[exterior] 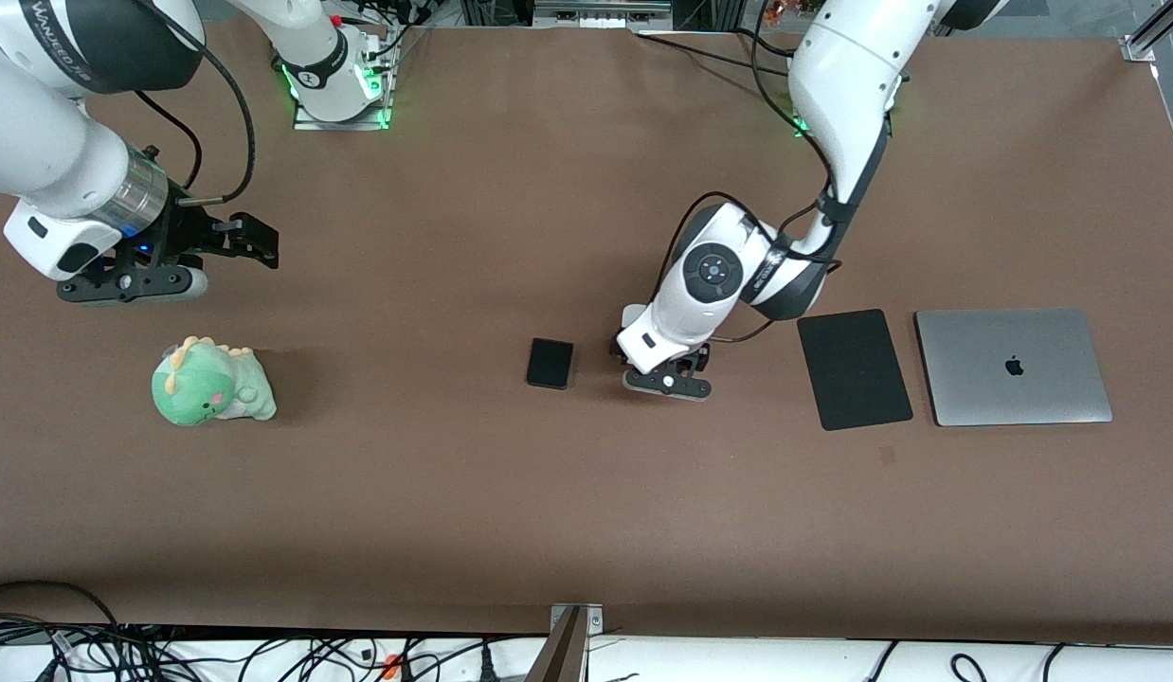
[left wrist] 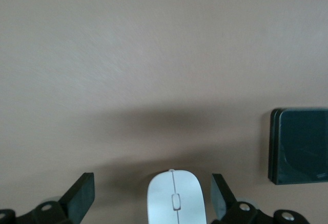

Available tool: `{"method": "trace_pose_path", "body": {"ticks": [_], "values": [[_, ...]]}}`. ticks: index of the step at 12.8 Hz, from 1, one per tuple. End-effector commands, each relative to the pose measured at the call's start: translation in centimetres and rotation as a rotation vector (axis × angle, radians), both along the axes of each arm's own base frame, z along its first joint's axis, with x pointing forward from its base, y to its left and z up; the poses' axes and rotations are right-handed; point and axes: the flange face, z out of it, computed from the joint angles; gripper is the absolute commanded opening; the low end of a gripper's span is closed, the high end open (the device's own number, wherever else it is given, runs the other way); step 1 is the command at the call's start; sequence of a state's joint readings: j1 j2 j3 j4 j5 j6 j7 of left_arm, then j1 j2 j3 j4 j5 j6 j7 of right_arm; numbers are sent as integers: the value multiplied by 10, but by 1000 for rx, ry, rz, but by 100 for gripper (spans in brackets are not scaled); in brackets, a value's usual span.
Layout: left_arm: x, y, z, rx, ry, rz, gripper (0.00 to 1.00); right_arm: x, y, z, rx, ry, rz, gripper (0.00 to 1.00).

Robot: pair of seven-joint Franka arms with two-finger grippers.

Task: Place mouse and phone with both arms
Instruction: 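Close the left gripper on the white mouse and lift it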

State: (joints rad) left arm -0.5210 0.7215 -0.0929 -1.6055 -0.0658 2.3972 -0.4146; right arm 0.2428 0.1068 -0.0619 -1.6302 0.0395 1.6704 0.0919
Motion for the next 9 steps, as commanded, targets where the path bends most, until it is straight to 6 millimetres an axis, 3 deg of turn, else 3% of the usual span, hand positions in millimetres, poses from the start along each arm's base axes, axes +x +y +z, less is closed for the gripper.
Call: {"method": "trace_pose_path", "body": {"ticks": [1, 3, 6, 8, 9], "values": [[-12, -14, -14, 14, 14, -15, 100, 6, 10, -14, 2, -5, 25, 100], [-30, -18, -31, 32, 55, -31, 100, 6, 25, -19, 1, -4, 37, 100], [-41, -27, -39, 25, 79, -41, 100, 6, 29, -23, 0, -1, 41, 100], [-45, -27, -42, 31, 86, -45, 46, 6, 29, -22, 1, 0, 41, 100], [-45, -27, -41, 31, 87, -43, 28, 6, 29, -22, 1, 0, 40, 100]]}}
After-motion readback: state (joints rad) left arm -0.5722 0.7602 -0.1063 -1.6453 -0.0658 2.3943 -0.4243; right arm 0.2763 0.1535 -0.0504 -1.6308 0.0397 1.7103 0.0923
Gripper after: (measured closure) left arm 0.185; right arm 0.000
